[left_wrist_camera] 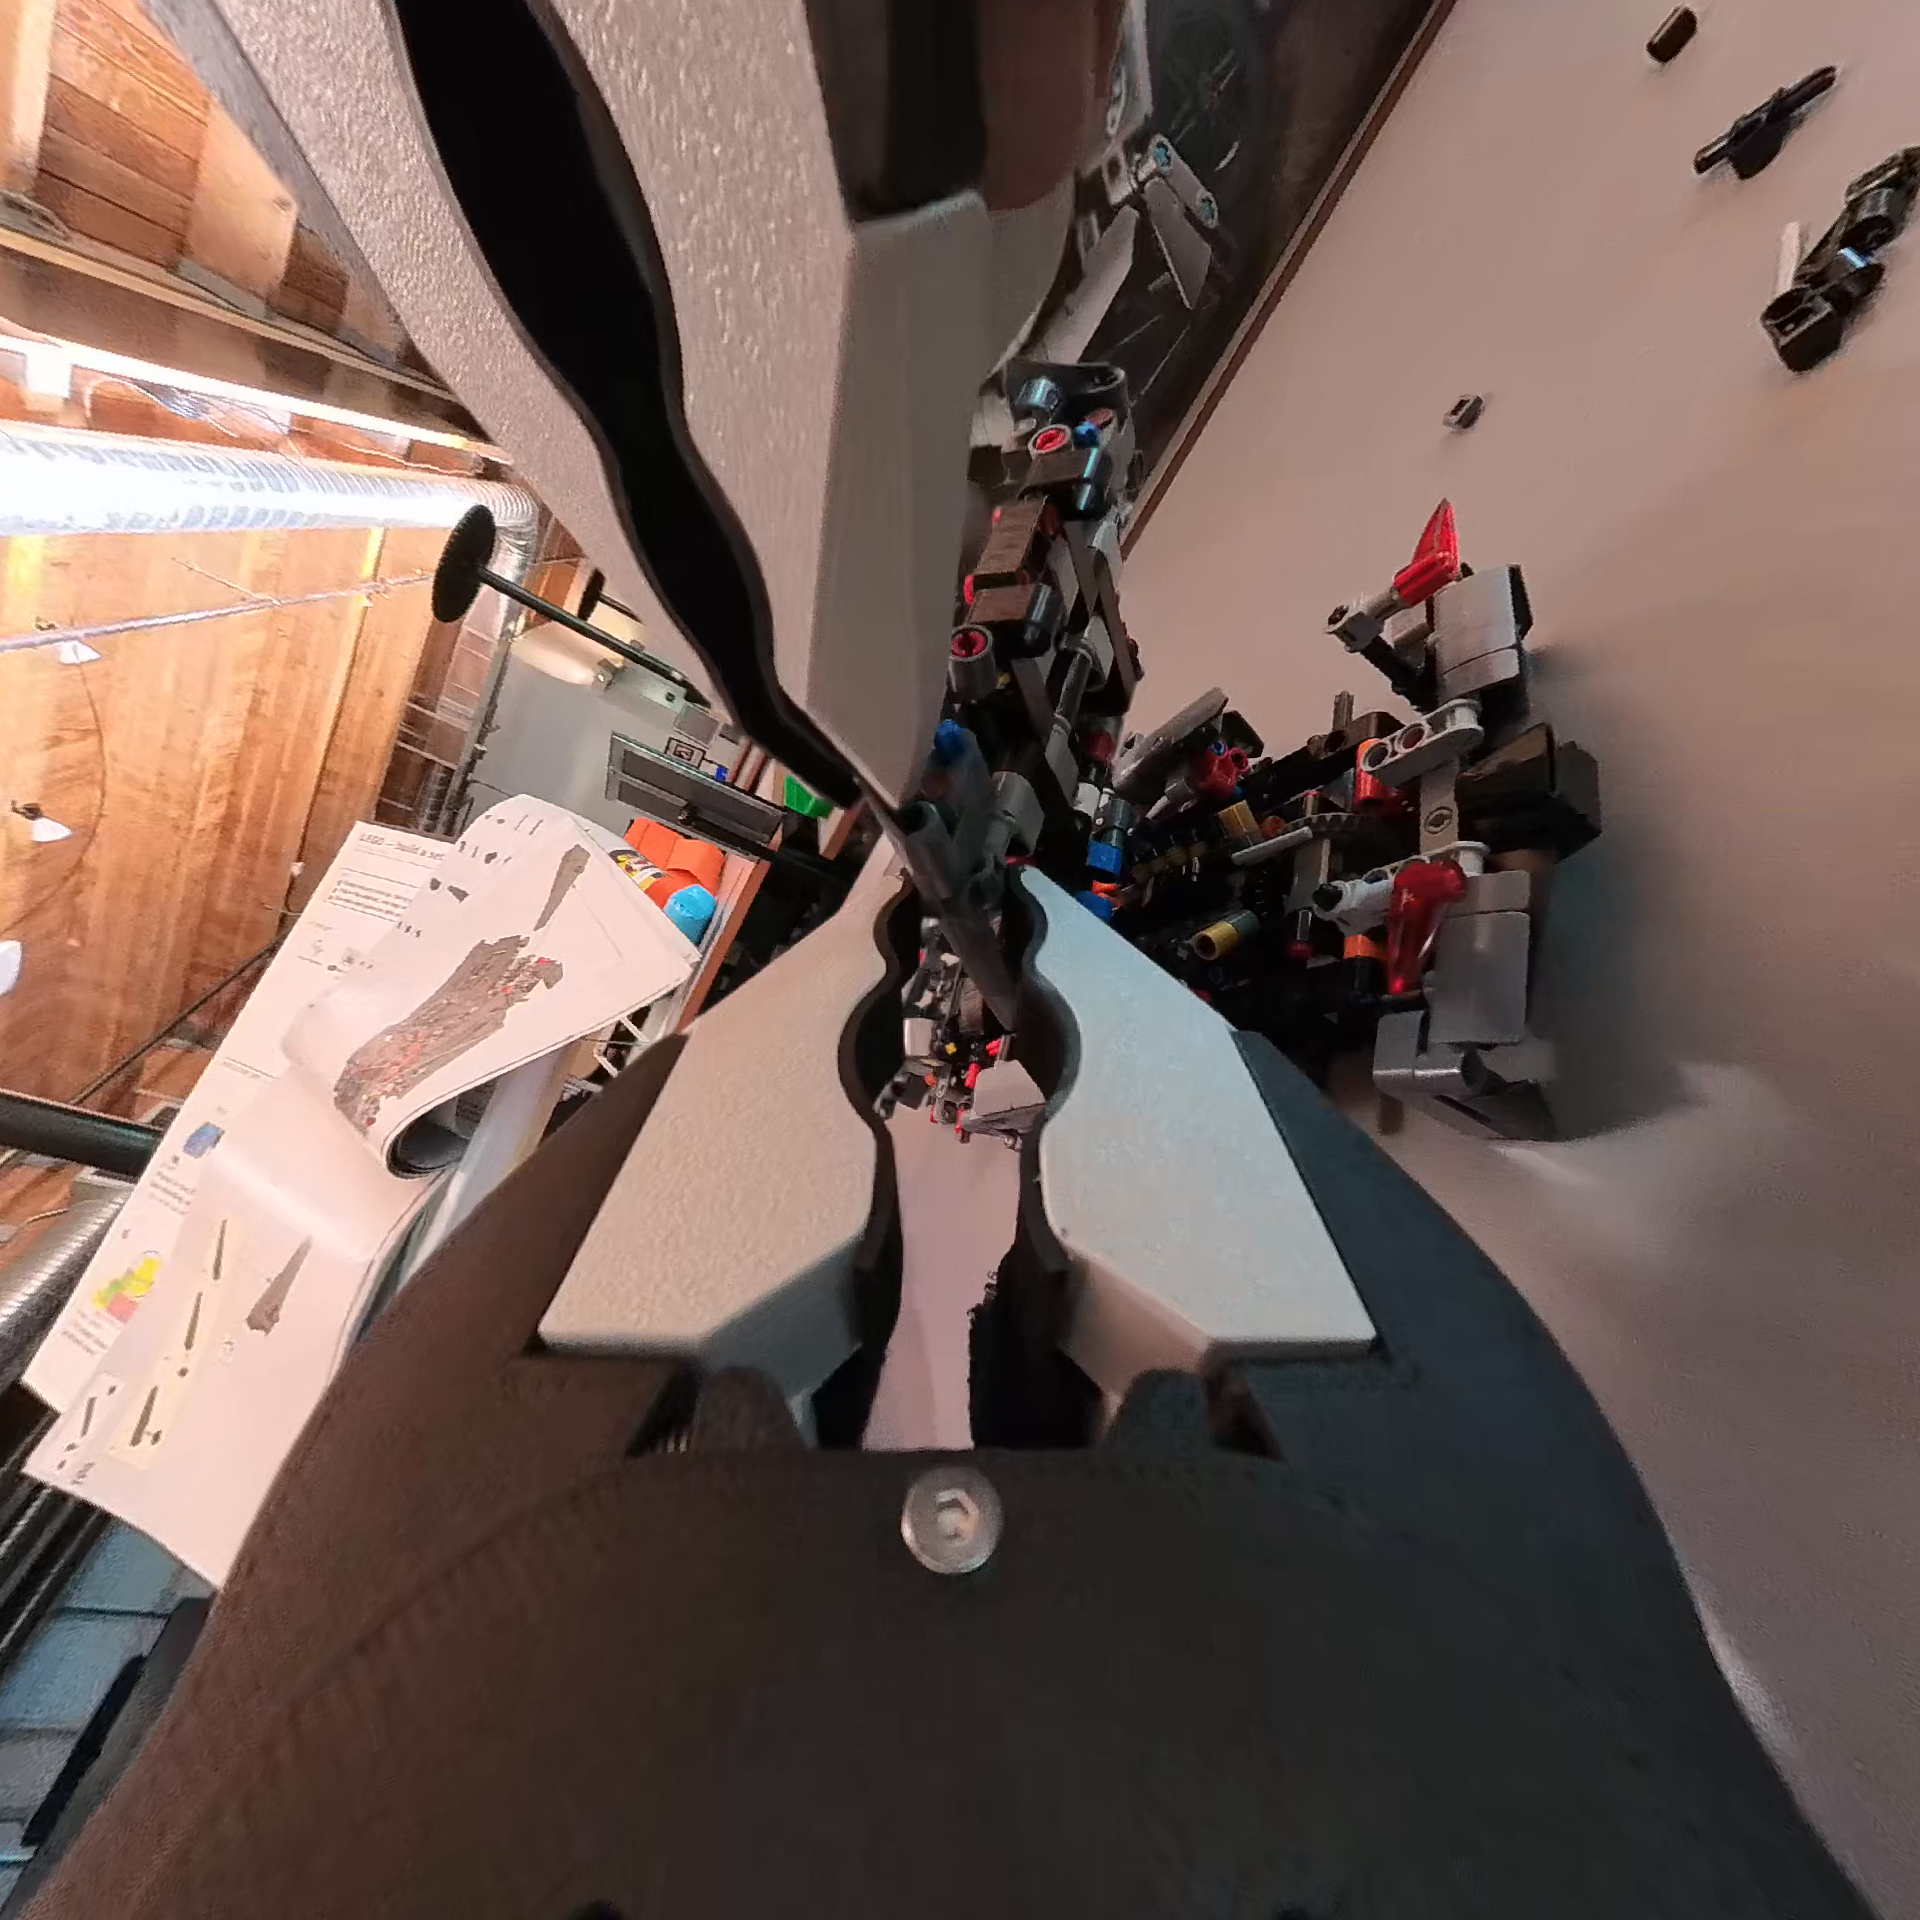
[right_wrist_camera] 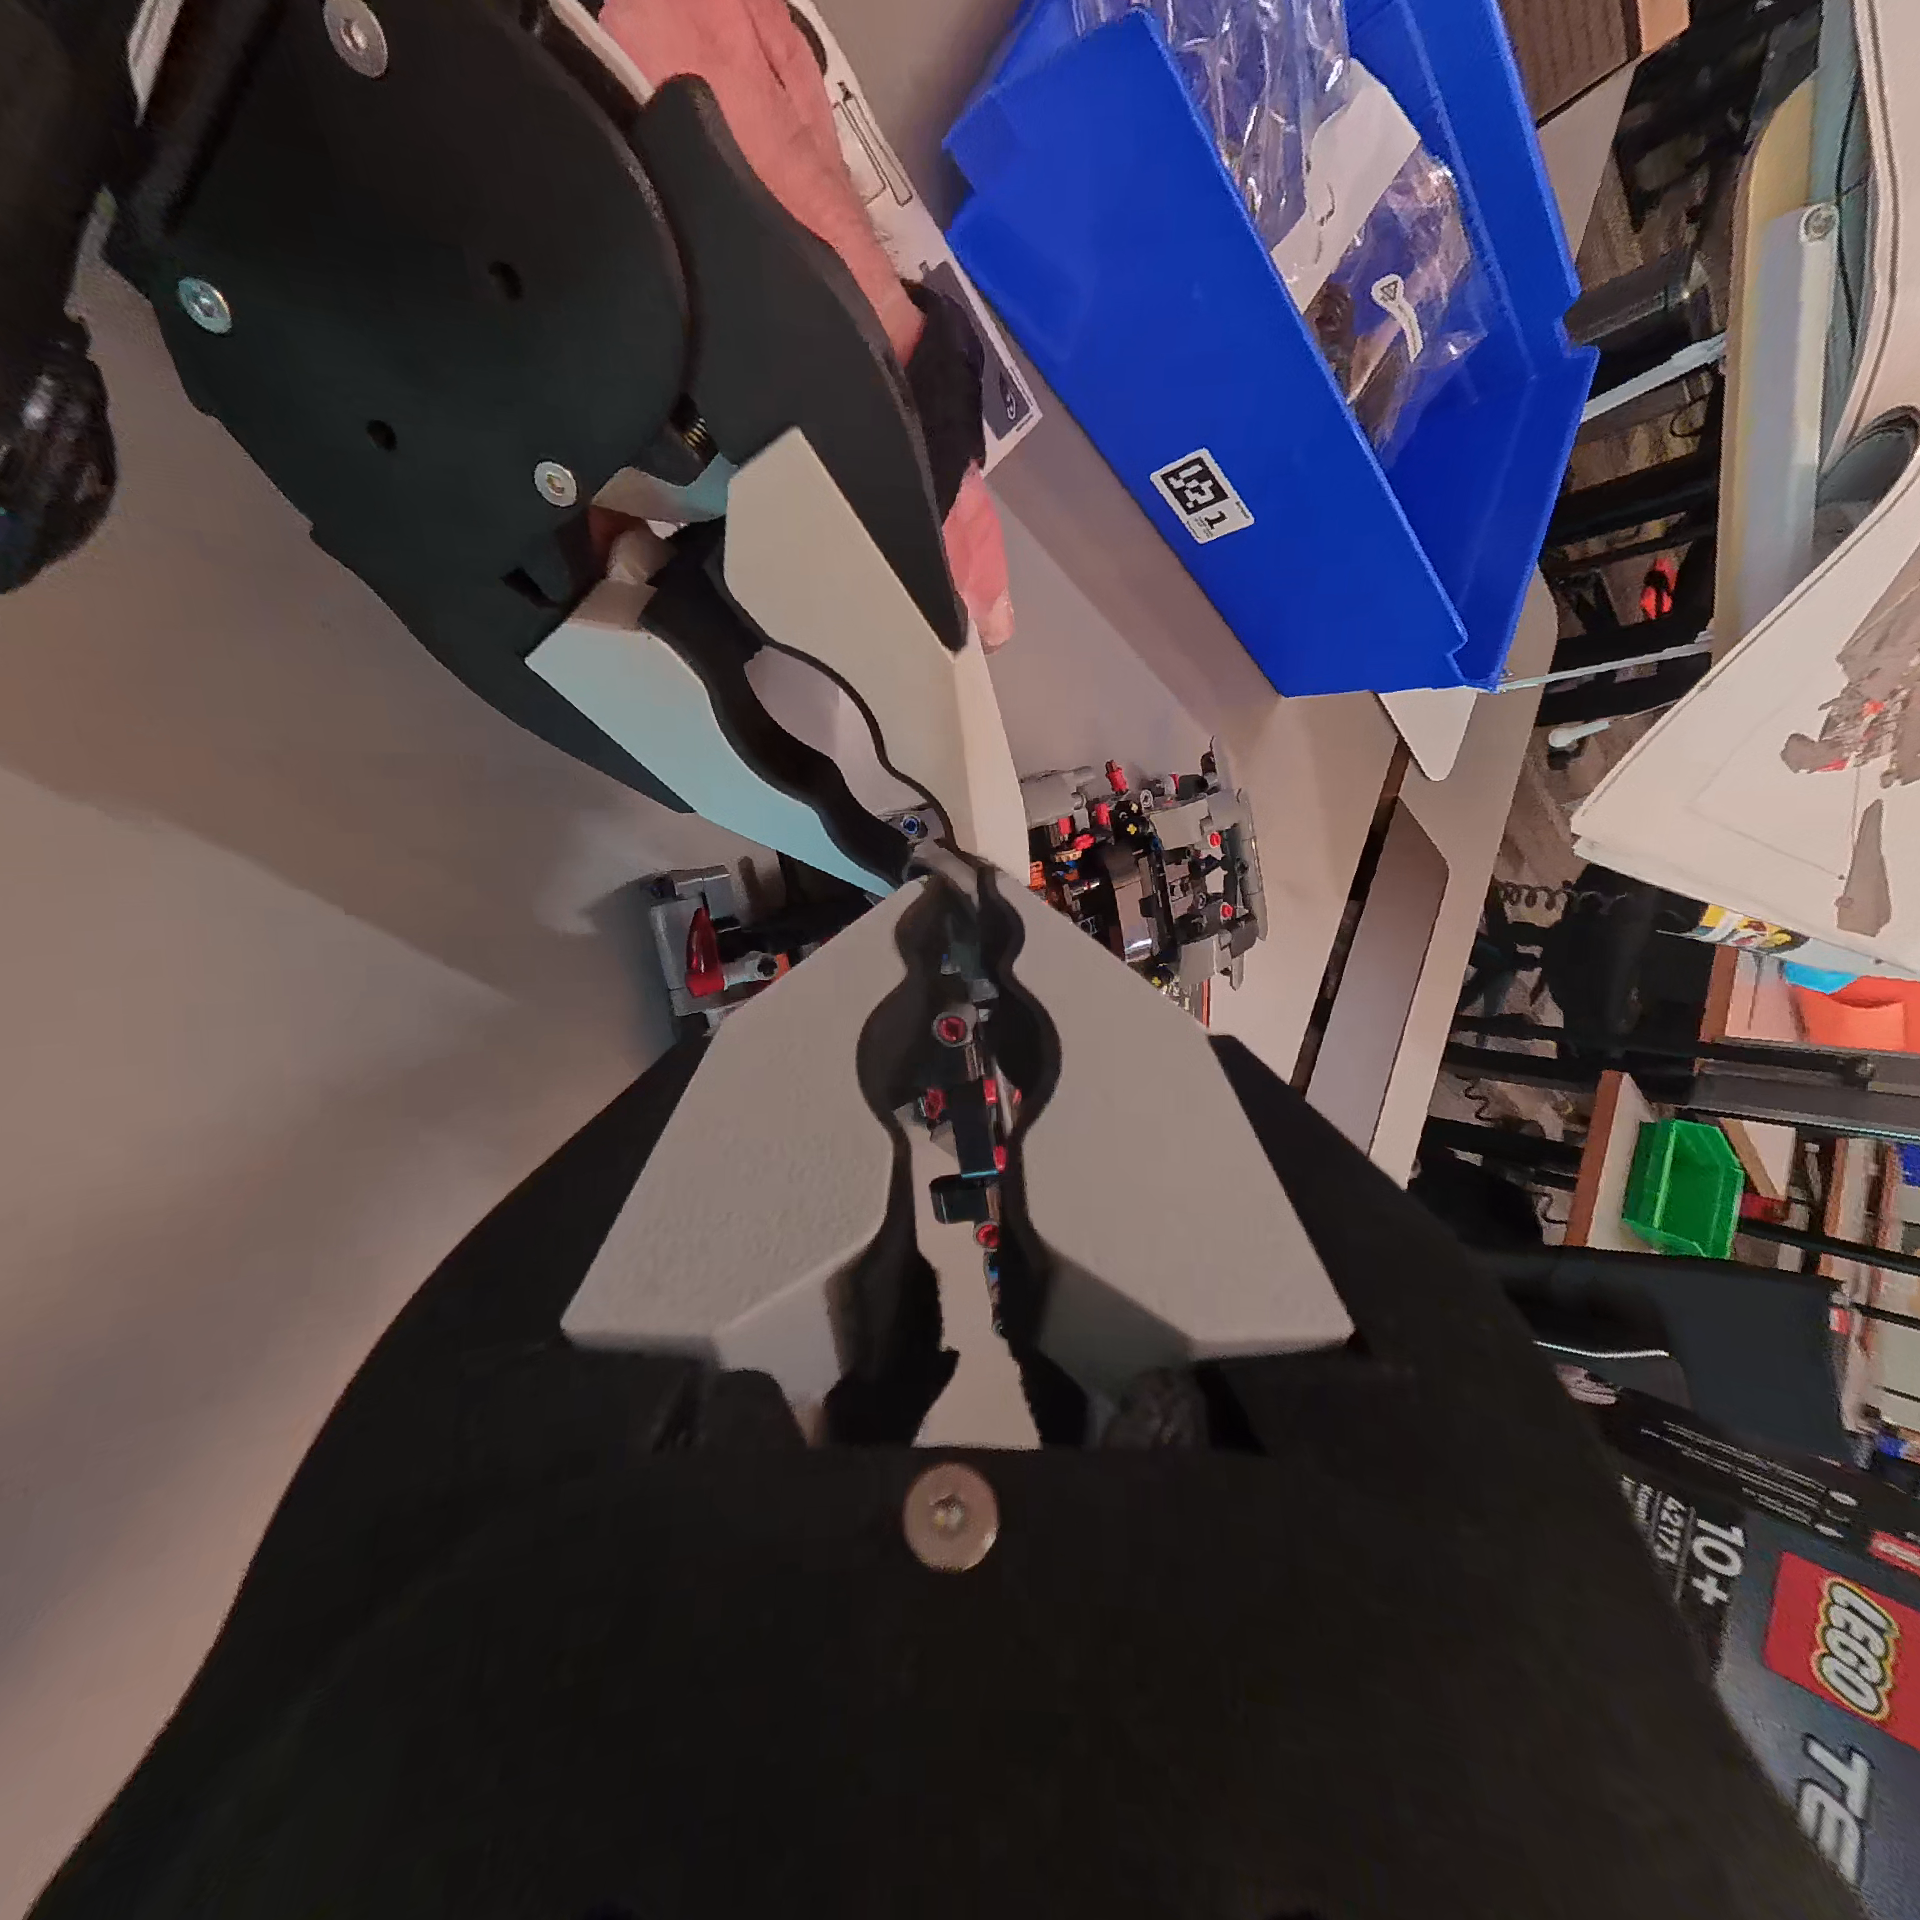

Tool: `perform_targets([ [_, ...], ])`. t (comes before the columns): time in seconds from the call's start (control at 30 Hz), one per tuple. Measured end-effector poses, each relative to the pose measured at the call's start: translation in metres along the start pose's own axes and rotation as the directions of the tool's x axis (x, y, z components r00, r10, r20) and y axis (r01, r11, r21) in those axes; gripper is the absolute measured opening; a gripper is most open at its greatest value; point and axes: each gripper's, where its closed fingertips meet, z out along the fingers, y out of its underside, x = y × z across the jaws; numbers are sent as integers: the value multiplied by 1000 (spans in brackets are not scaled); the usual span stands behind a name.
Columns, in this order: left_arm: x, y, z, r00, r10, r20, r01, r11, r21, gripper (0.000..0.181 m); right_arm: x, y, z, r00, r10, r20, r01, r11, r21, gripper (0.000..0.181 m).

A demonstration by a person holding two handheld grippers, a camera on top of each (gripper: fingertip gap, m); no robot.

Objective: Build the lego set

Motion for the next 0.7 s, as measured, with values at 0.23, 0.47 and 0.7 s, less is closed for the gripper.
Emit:
perform_targets([
  [0.23, 1, 2, 1, 1000, -11, -1, 11, 1000, 8, 16, -2, 0, 0, 1000, 15, 21, -15, 1000, 11, 4],
  [0.47, 0, 12, 3, 1000, -7, 12, 7, 1000, -20, 16, -1, 1, -1, 1000, 15, 16, -15, 1000, 2, 2],
  [0.7, 2, 12, 3, 1000, 17, 19, -16, 1000, -24, 11, -4, 3, 0, 1000, 6, 27, -5, 1000, -14, 7],
])
